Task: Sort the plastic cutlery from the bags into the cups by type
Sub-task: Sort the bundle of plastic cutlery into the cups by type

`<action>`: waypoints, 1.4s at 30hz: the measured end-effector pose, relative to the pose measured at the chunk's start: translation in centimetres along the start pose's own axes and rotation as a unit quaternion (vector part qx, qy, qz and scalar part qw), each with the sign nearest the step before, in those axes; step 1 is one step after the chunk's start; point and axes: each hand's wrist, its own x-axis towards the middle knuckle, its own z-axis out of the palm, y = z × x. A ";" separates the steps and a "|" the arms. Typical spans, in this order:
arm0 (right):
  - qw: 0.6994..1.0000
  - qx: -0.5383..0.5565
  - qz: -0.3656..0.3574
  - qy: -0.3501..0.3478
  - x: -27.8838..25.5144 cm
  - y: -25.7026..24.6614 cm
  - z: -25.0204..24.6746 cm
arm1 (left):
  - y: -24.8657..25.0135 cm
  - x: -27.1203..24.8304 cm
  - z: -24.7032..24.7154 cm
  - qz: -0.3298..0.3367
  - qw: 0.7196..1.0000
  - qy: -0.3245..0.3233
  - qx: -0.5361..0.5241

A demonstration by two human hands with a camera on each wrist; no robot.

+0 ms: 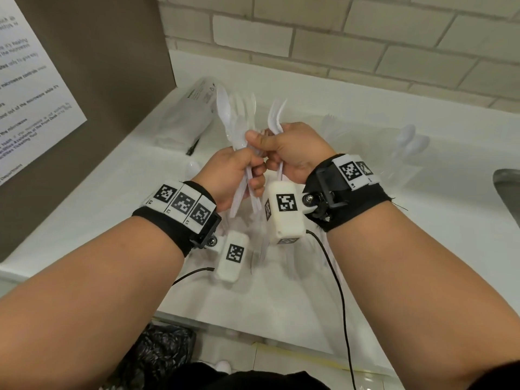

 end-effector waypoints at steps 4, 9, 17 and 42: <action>0.998 -0.022 -0.011 0.060 0.4 -0.3 -0.4 | -0.5 0.3 -0.1 -0.006 1.000 0.012 -0.015; 0.989 -0.051 -0.088 0.112 0.4 -1.9 -1.5 | -0.3 0.1 0.3 -0.019 1.000 -0.010 0.000; 0.929 0.011 -0.269 0.254 2.7 -6.3 -6.4 | -0.7 0.8 0.9 -0.010 0.998 0.044 0.054; 0.905 -0.203 -0.213 0.307 3.9 -2.2 -8.6 | -1.2 1.9 2.3 -0.007 0.997 0.028 0.069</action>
